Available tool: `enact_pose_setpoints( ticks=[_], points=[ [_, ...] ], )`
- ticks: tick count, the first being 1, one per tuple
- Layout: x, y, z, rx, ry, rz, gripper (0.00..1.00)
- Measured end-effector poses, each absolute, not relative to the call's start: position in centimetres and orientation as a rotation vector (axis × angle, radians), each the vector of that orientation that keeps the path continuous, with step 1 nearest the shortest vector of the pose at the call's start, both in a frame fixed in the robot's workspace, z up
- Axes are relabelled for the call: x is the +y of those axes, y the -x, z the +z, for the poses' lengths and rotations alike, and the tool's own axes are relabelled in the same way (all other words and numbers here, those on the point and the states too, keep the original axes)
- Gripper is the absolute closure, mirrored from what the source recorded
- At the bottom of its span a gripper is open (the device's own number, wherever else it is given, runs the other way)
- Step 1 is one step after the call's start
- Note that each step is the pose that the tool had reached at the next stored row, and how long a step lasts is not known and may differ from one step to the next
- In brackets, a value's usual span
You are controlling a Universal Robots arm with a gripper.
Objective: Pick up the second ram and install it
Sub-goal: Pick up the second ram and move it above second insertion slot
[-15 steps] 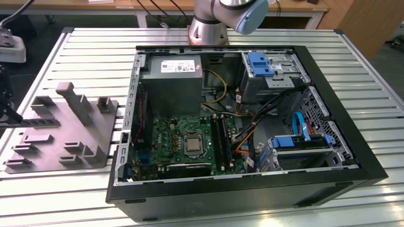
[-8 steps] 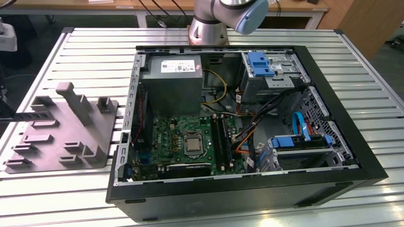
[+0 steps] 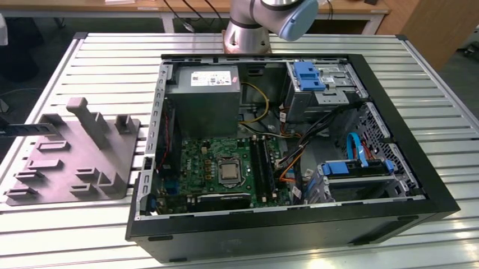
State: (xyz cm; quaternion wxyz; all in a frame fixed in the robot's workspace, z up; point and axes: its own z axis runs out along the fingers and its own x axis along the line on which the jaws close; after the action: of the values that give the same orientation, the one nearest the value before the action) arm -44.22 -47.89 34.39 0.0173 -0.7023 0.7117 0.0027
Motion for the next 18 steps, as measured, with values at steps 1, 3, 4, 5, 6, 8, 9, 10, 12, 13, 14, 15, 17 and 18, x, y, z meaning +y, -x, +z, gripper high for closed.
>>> enact_pose_setpoints(
  ticks=[1, 3, 4, 5, 6, 8, 9, 10, 12, 13, 14, 15, 17, 18],
  points=[
    [-47.9, 44.2, 34.6, 2.212, 2.182, 0.008, 0.89],
    [-47.9, 44.2, 35.1, 2.212, 2.182, 0.008, 0.89],
    [-47.9, 44.2, 35.3, 2.212, 2.182, 0.008, 0.89],
    [-47.9, 44.2, 35.4, 2.212, 2.182, 0.008, 0.89],
    [-47.9, 44.2, 35.6, 2.212, 2.182, 0.008, 0.89],
    [-47.9, 44.2, 36.1, 2.212, 2.182, 0.008, 0.89],
    [-47.9, 44.2, 36.3, 2.211, 2.182, 0.008, 0.89],
    [-47.9, 44.2, 36.5, 2.211, 2.182, 0.008, 0.89],
    [-47.9, 44.2, 37.1, 2.212, 2.182, 0.008, 0.89],
    [-47.9, 44.2, 38.4, 2.211, 2.182, 0.008, 0.89],
    [-47.9, 44.2, 38.7, 2.211, 2.182, 0.008, 0.89],
    [-47.9, 44.2, 39.0, 2.212, 2.182, 0.008, 0.89],
    [-47.9, 44.2, 39.5, 2.211, 2.182, 0.008, 0.89],
    [-47.9, 44.2, 39.8, 2.212, 2.182, 0.008, 0.89]
  ],
)
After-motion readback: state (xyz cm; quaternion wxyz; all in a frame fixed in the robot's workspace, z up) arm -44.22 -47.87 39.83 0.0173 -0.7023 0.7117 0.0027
